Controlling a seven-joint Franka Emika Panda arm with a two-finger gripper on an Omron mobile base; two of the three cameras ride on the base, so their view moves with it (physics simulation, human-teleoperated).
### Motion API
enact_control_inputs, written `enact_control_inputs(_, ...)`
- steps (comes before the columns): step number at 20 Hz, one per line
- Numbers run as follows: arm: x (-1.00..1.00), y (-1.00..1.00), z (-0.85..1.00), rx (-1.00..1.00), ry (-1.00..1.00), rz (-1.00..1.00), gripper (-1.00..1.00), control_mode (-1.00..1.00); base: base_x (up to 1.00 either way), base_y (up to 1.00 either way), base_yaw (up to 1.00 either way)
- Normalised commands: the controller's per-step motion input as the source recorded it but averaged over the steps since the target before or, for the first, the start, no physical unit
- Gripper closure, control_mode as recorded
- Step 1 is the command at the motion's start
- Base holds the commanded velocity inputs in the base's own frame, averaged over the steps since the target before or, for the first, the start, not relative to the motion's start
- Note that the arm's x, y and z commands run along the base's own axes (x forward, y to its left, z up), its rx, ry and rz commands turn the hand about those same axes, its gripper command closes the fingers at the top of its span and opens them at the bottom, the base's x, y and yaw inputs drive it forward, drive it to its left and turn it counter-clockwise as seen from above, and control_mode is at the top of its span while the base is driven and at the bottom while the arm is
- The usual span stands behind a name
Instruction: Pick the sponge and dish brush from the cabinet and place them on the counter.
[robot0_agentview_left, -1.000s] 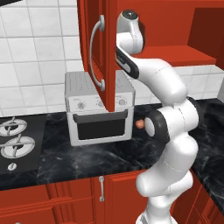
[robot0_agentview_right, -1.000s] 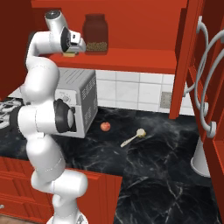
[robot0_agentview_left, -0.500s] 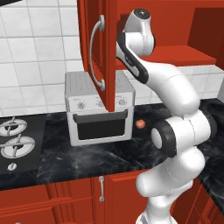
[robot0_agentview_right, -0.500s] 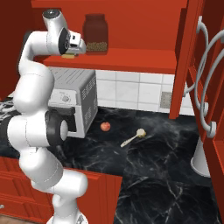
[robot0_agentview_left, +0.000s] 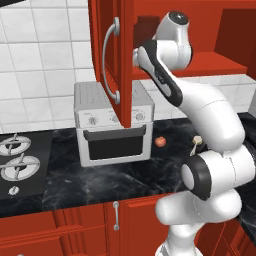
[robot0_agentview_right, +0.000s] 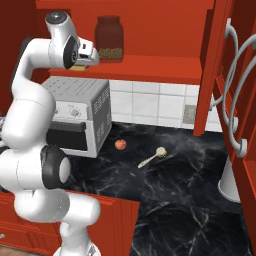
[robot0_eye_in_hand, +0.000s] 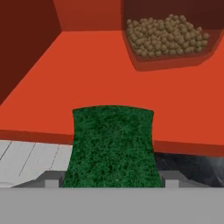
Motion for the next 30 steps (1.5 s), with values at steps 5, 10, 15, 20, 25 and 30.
enact_control_inputs(5,-0.42,-0.23,-0.04,0.0,-0.03,0.0,1.0,-1.0,0.0,0.0,0.0)
enact_control_inputs(10,-0.34,-0.33,-0.06,0.0,-0.01,0.0,1.0,-1.0,0.0,0.0,0.0)
enact_control_inputs(15,-0.18,-0.31,-0.12,-0.01,0.0,0.01,1.0,-1.0,0.0,0.0,0.0)
enact_control_inputs(20,-0.04,-0.35,-0.24,-0.02,0.01,0.01,1.0,-1.0,0.0,0.0,0.0)
enact_control_inputs(25,-0.07,-0.46,-0.33,-0.02,0.04,0.0,1.0,-1.0,0.0,0.0,0.0)
enact_control_inputs(30,-0.12,-0.38,-0.3,-0.03,0.04,0.0,1.0,-1.0,0.0,0.0,0.0)
